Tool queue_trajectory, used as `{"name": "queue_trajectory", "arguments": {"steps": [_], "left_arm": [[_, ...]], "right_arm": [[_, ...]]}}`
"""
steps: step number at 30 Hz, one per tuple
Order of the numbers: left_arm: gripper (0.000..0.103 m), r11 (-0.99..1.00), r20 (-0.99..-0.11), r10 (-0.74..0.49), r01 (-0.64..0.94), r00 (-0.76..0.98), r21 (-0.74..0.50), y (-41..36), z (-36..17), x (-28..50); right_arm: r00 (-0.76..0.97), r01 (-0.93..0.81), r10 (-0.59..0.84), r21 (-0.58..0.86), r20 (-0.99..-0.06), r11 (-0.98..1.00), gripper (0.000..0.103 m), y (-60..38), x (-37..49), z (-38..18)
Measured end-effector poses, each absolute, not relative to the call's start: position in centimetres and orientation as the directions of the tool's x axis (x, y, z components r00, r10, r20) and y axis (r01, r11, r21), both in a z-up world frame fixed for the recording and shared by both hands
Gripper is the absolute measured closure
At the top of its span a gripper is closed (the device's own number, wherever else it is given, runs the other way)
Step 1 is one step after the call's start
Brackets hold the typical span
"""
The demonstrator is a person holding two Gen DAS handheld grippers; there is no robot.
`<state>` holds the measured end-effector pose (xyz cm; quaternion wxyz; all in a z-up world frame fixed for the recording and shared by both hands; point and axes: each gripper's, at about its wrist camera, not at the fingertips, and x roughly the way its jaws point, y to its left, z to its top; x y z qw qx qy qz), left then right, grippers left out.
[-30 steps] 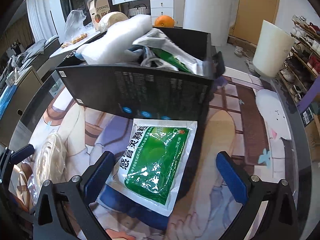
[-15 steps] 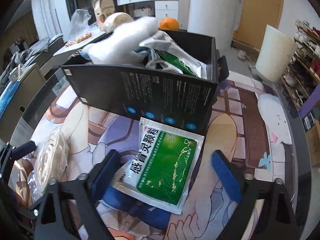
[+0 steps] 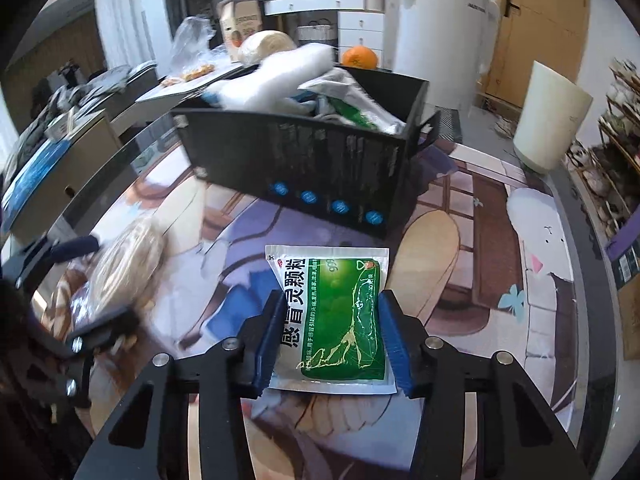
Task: Organize soft objects
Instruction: 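Close the right tool on the green-white packet while the left tool grasps the rope bag, then lift the packet with the right tool while the left tool lifts the rope bag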
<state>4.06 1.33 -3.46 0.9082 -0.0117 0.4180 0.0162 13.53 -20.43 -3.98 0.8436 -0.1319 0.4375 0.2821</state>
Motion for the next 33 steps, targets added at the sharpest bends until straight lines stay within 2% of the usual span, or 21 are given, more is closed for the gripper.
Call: {"name": "queue_trajectory", "arguments": {"steps": [6,12,14,18,22,33], "left_arm": [[0.004,1.0,-0.755,0.002,-0.017,0.656,-0.012,1.1,-3.5,3.9],[0.014,1.0,-0.74,-0.022,0.017,0.672,-0.015,0.8,-3.3,3.5],[0.02,1.0,-0.735,-0.027,0.023,0.677,-0.016,0.7,-3.2,3.4],[0.046,0.999,-0.727,-0.038,0.039,0.686,-0.015,0.3,-2.9,3.3],[0.055,0.999,-0.725,-0.05,0.043,0.687,-0.028,0.3,-2.8,3.3],[0.06,0.997,-0.713,-0.077,0.061,0.697,-0.049,-0.1,-2.5,3.4]], "right_arm": [[0.454,-0.638,0.388,0.011,-0.802,0.77,0.056,-20.9,11.7,-3.9],[0.454,-0.647,0.392,0.006,-0.8,0.762,0.056,-20.8,11.2,-3.9],[0.454,-0.647,0.392,0.006,-0.8,0.762,0.056,-20.8,11.1,-3.9],[0.453,-0.649,0.395,0.008,-0.799,0.761,0.056,-20.8,11.2,-4.0],[0.455,-0.65,0.397,0.008,-0.797,0.76,0.056,-20.8,11.1,-4.0],[0.465,-0.662,0.418,0.007,-0.781,0.749,0.057,-21.1,10.7,-3.4]]}}
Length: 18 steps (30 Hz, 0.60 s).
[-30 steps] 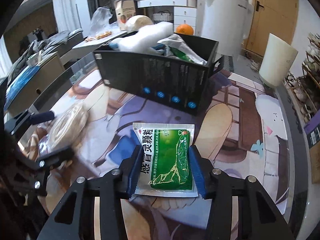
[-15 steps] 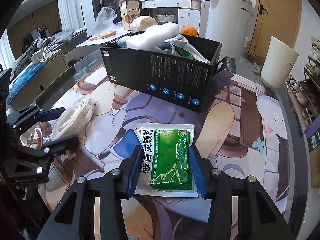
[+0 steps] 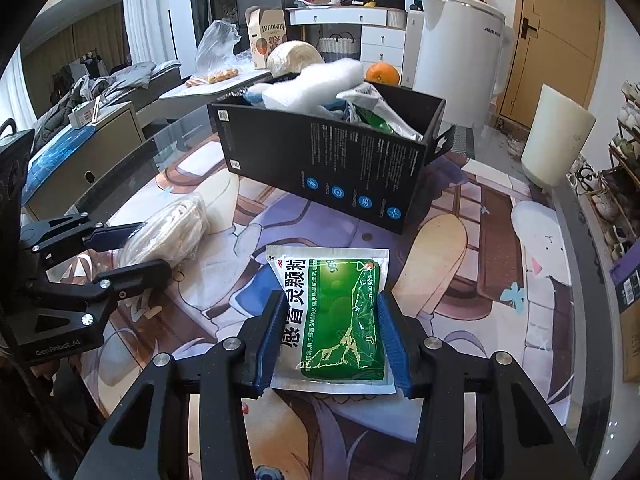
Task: Organize soft objects
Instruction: 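Lift the packet with the right tool while the left tool lifts the rope bag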
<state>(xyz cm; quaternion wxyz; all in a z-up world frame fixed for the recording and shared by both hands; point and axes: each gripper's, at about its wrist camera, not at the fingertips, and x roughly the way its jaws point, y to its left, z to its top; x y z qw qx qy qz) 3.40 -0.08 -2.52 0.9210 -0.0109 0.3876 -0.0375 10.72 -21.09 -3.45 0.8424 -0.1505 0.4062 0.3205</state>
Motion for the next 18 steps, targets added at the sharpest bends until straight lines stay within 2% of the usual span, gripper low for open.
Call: {"name": "queue_trajectory", "arguments": {"steps": [10,18], "left_arm": [[0.06,0.996,-0.682,-0.086,0.066,0.727,-0.054,0.1,-1.3,3.4],[0.06,0.995,-0.621,-0.101,0.083,0.777,-0.058,0.0,1.1,4.3]], "right_arm": [[0.494,-0.665,0.453,0.012,-0.742,0.747,0.057,-21.9,10.3,-1.8],[0.54,-0.654,0.488,0.023,-0.686,0.756,0.057,-22.8,10.7,0.4]]}}
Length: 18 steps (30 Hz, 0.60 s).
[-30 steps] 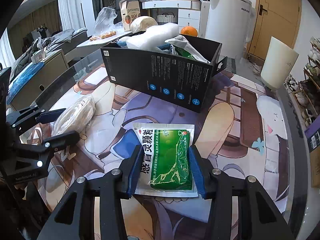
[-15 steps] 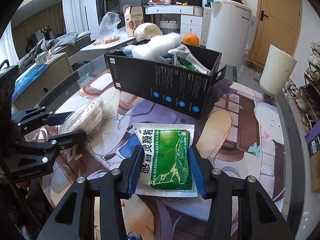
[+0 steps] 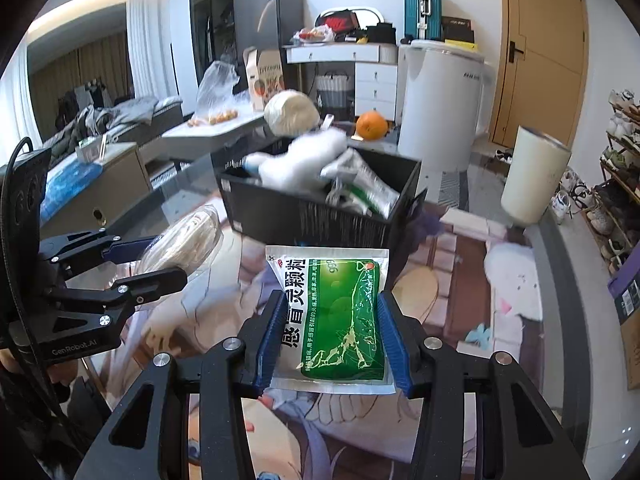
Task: Organize soft objects
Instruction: 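Lift the packet with the right tool while the left tool lifts the rope bag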
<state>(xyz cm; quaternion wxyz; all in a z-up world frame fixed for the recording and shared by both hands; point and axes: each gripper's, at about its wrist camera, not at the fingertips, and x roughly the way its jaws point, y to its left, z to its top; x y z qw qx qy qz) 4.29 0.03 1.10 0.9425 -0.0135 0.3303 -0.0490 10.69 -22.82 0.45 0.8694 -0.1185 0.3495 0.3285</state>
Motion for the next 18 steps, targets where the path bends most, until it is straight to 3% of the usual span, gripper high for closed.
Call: {"name": "queue_trajectory", "arguments": {"steps": [18], "left_arm": [[0.06,0.994,-0.528,-0.111,0.091,0.842,-0.064,1.6,5.0,8.2]], "right_arm": [[0.589,-0.644,0.552,0.071,-0.59,0.762,0.057,-21.4,14.6,4.4]]}}
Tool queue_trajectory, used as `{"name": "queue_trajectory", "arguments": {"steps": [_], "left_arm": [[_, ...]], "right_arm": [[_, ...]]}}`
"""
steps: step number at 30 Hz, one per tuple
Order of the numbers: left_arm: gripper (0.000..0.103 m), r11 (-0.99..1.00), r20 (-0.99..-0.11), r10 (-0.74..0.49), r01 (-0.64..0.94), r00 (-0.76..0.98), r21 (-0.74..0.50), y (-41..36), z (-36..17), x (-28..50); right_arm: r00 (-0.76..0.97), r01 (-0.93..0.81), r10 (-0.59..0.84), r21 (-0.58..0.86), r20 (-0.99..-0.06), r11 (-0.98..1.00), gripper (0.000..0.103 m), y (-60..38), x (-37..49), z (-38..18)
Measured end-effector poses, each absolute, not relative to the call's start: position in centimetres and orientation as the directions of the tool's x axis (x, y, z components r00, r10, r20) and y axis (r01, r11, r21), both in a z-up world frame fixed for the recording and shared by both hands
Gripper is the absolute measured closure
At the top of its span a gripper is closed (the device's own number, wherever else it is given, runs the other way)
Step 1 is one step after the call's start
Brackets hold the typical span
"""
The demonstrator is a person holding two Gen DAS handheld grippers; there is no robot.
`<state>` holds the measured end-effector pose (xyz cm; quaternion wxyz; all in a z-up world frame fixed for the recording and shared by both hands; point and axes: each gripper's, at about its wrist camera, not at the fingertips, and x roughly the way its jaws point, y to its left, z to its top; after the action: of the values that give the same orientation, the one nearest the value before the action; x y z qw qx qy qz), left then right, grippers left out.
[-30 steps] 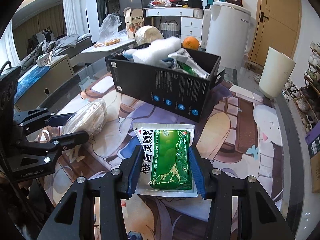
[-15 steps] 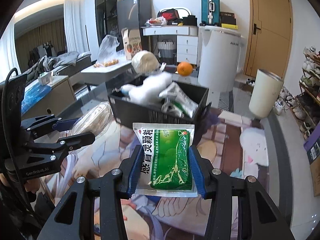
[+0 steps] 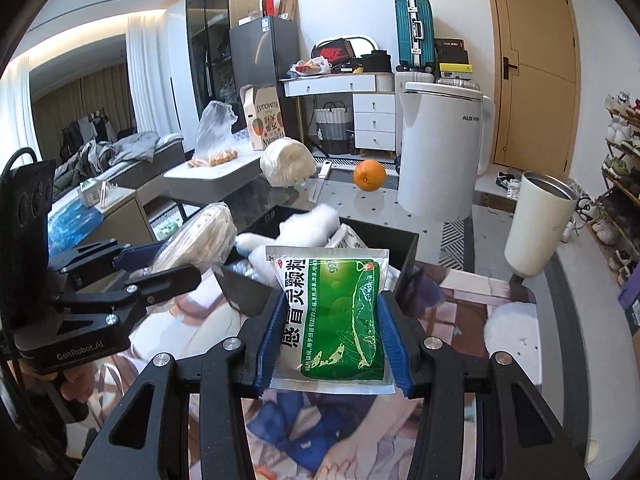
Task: Organize soft objects
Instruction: 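Lift the packet with the right tool while the left tool lifts the rope bag, then carry the packet over the black box while the left tool carries the rope bag there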
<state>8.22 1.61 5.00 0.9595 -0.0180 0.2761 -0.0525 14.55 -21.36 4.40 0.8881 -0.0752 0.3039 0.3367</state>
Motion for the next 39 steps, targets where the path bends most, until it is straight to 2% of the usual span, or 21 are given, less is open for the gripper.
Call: {"name": "queue_trajectory", "arguments": {"steps": [14,24,39], "left_arm": [[0.06,0.995,-0.539,-0.101,0.072,0.836,-0.075,2.7,4.9,11.9],[0.06,0.996,-0.555,-0.087,0.062,0.827,-0.064,3.4,4.2,14.2],[0.06,0.995,-0.562,-0.101,0.083,0.821,-0.057,3.0,3.9,15.5]], "right_arm": [[0.558,-0.629,0.579,0.152,-0.594,0.762,0.057,-18.9,19.6,3.8],[0.531,-0.606,0.565,0.183,-0.631,0.774,0.056,-17.8,23.3,2.3],[0.495,-0.629,0.512,0.117,-0.702,0.768,0.056,-15.9,24.1,1.0]]}}
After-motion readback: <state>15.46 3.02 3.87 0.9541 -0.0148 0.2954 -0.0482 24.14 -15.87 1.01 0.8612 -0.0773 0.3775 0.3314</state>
